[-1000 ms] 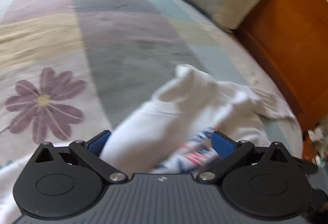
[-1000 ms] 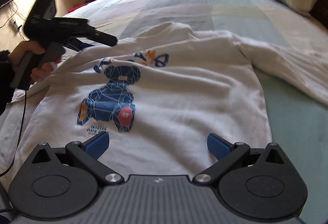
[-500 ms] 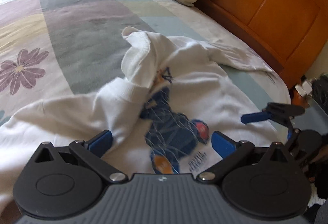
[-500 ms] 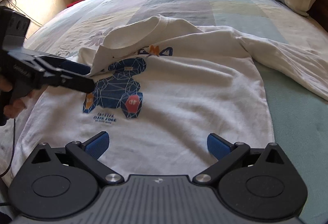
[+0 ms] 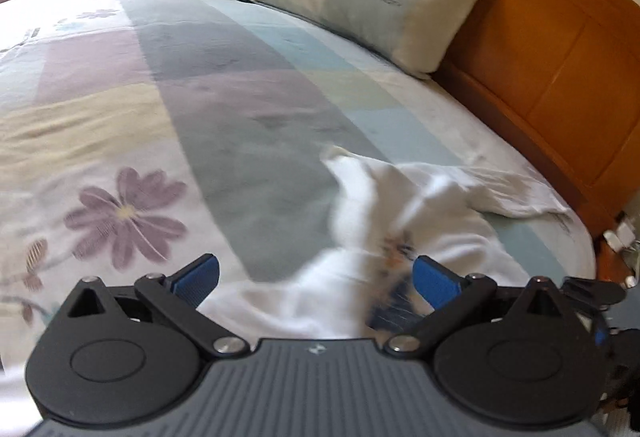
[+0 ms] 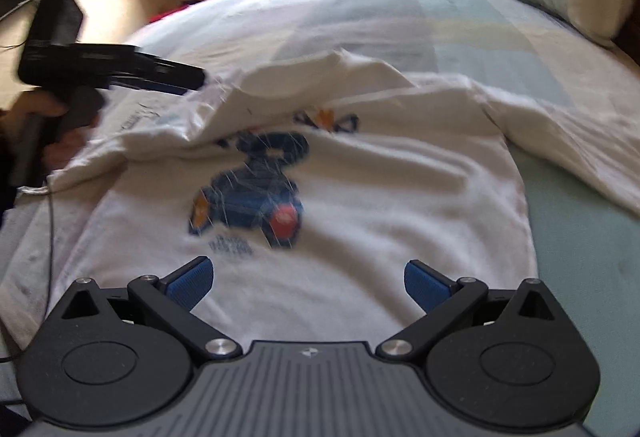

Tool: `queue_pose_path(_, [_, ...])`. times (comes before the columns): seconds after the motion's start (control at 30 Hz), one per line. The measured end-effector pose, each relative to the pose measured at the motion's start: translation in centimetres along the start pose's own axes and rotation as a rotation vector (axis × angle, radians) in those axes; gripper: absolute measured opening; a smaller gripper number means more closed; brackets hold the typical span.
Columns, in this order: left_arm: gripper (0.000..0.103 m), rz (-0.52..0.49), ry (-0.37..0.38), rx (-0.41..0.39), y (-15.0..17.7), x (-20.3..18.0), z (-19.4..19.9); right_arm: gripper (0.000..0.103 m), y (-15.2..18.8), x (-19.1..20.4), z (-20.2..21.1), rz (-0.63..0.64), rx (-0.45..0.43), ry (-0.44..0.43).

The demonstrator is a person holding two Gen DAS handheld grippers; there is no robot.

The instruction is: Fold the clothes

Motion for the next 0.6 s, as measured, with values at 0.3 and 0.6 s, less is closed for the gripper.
queue_pose_path(0.3, [0.102,-0.174,0.222,0.219,1.1,2.2,-4.9,0.103,-3.5,0.4,-6.4,0.159,0.153,-0.241])
queue_pose_path(0.6, [0.102,-0.066,0.393,0.473,0.2,2.5,-5.7,0.103,-5.2,-0.2,-7.9,0.006,0.28,-0.229])
Point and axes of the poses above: each gripper's, at about its wrist camera, not at the fingertips, and z roughly against the way its jaws point, x to its left, y to its underside, the point moved 8 cm from there along -z, roughly the way its jaws point, and after that the axes turned 8 degrees about -y, right-handed, at the moved point
